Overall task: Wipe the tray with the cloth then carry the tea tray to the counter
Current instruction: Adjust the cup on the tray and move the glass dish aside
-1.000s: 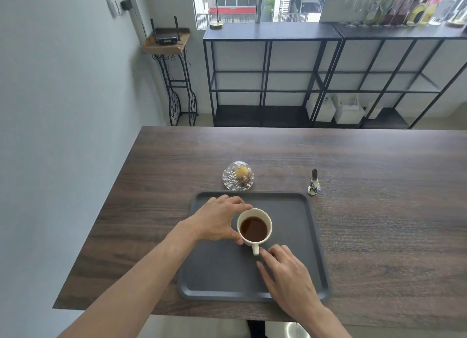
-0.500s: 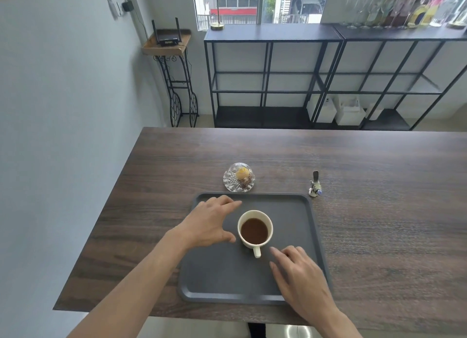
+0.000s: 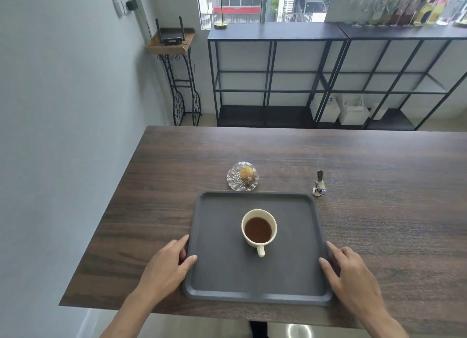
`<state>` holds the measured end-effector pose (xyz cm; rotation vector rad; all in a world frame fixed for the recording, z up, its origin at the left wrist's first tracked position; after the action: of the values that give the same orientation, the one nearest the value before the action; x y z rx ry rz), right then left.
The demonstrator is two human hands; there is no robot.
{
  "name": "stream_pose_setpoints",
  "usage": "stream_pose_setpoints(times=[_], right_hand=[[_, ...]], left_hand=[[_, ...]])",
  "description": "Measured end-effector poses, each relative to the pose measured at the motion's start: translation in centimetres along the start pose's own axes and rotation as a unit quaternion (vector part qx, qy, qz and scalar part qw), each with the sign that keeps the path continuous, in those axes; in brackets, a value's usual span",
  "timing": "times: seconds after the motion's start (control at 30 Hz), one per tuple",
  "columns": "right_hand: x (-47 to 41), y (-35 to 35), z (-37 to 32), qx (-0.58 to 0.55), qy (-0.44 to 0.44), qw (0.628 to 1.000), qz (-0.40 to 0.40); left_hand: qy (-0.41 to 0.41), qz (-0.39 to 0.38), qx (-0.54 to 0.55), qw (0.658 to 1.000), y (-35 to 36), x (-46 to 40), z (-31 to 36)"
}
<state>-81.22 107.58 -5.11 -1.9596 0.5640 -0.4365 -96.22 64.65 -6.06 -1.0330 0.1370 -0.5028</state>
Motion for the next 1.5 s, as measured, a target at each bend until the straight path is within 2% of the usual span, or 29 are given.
stream_pose_setpoints(times=[0.27,0.33,0.43,0.5,0.6,0.77,1.03,1.5], right_hand=[[0.1,0.6,0.2,-0.017,0.015,1.000,-0.002],[0.1,0.6,0.3,-0.018,0.013,1.000,0.001],[0.0,0.8,0.4,-0.021,0.012,1.000,0.000],[0.0,0.9,0.5,-0.023,0.014,1.000,-0.002],[-0.1,0.9,0.6,-0.027,0.015,1.000,-0.002],[-0.1,0.9,0.5,-0.032,0.012,0.999,-0.007],[-0.3,1.1,0.7,-0.040,0.009,0.999,-0.009],[-0.4,1.0,0.6,-0.042,0.003,0.999,-0.019]], left_hand=[[0.024,0.010,0.023,0.999,0.1,-0.1,0.3],[0.018,0.010,-0.003,1.000,0.1,-0.1,0.3],[0.036,0.065,-0.073,0.995,-1.3,-0.2,2.1],[0.080,0.086,-0.021,0.993,-1.7,-0.9,5.2],[0.147,0.035,0.054,0.987,-0.9,-2.9,10.0],[0.205,-0.056,0.009,0.977,-0.1,-7.1,14.4],[0.246,-0.096,-0.074,0.962,0.0,-10.0,15.1],[0.254,-0.128,-0.066,0.956,-0.4,-10.5,15.3]])
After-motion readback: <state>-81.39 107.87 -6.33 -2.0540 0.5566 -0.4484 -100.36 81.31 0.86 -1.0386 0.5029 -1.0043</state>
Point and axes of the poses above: each hand's wrist, its own x-axis away from the middle knuckle, its own y-axis out of the palm, z = x × y, the point moved 8 cm from there along -x, towards the middle knuckle, and after that the axes turned 14 degrees about y, right-handed, at the moved point
